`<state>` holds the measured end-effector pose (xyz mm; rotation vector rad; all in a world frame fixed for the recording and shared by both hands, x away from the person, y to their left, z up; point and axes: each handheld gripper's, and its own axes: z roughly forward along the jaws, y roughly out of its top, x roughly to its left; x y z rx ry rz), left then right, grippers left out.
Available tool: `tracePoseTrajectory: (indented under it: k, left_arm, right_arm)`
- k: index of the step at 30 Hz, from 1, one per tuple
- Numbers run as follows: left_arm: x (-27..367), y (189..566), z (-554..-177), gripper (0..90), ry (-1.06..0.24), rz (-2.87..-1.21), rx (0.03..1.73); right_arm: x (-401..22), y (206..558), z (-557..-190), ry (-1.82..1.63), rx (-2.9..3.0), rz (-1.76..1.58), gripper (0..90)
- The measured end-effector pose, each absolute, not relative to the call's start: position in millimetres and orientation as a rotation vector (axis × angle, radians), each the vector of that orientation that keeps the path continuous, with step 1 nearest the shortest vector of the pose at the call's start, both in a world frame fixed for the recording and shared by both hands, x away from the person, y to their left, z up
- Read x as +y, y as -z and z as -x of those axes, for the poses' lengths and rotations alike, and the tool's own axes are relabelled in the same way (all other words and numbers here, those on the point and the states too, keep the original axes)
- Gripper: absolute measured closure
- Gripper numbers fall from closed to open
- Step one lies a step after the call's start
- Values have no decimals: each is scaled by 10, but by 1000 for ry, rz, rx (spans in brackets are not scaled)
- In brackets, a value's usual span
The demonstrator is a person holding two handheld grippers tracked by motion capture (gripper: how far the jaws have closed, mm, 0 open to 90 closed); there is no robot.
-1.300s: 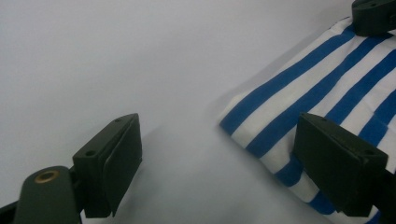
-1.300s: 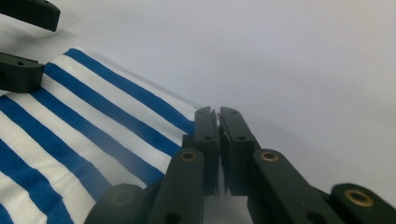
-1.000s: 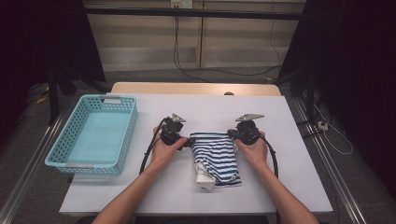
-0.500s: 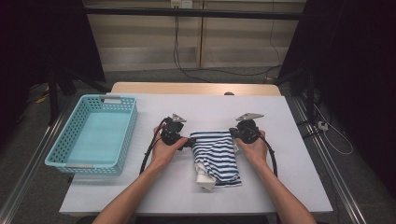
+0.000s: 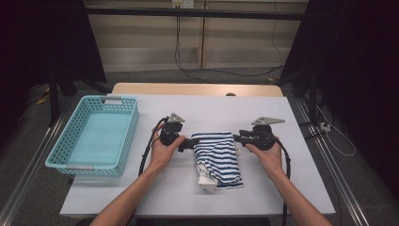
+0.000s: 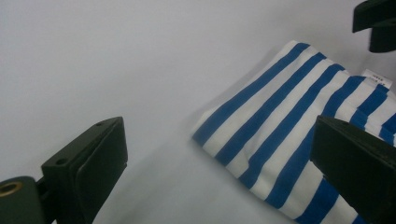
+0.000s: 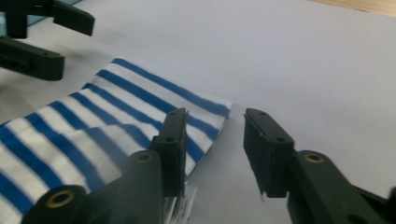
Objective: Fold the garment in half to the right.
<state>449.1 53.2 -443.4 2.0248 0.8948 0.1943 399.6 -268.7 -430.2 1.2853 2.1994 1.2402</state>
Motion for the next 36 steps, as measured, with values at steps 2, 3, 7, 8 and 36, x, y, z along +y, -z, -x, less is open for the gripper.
tracePoseTrajectory:
  k: [2,3,7,8,36]
  left_arm:
    - [540,4428,-4490,44,-202,-2032,879]
    - [540,4428,-4485,44,-203,-2032,884]
    - [569,4388,-4459,45,-213,-2041,861]
    - [574,4376,-4445,44,-214,-2033,864]
    - [791,4210,-4137,45,-276,-1989,833]
  right_arm:
    - [-2715,4284,-3925,-1258,2200,-1271,516]
    - [-2730,4274,-3893,-1271,2205,-1262,496]
    - [-2758,4242,-3774,-1323,2198,-1263,433]
    - [-2761,4242,-3756,-1332,2194,-1253,415]
    - [-2642,4177,-3079,-1365,2269,-1080,231]
